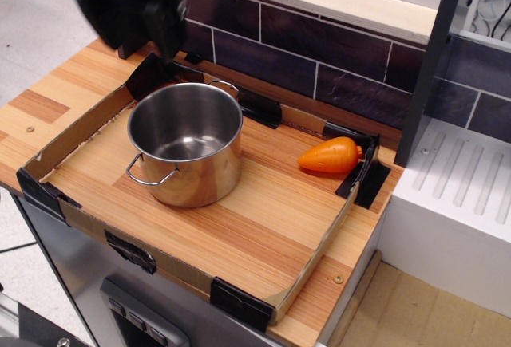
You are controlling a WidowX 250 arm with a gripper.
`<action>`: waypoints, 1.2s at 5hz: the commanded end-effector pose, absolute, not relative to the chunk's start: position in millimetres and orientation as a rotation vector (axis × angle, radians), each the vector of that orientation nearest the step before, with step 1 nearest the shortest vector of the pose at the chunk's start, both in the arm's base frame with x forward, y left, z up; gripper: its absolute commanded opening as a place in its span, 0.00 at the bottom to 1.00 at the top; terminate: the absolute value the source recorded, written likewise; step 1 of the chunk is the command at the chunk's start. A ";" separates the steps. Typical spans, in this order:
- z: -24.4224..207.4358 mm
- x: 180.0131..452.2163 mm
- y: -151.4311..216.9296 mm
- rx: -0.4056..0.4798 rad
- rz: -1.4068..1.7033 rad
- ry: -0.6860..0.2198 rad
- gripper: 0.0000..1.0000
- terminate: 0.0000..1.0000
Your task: Topple metal pot
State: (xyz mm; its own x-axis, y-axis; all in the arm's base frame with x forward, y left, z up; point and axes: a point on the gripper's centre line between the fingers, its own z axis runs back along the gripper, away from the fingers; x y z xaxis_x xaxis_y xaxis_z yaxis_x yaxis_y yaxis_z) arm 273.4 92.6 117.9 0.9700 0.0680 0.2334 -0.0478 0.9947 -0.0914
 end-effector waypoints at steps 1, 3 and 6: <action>99.2 276.3 106.2 0.040 0.123 -0.234 1.00 0.00; 64.4 267.6 106.8 0.138 0.127 -0.191 1.00 0.00; 62.6 267.4 107.1 0.079 0.120 -0.170 0.00 0.00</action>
State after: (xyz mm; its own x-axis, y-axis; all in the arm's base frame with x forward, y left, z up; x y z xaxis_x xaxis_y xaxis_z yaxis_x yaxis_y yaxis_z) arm 260.5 101.3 52.6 0.9842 0.1137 0.1357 -0.1223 0.9908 0.0575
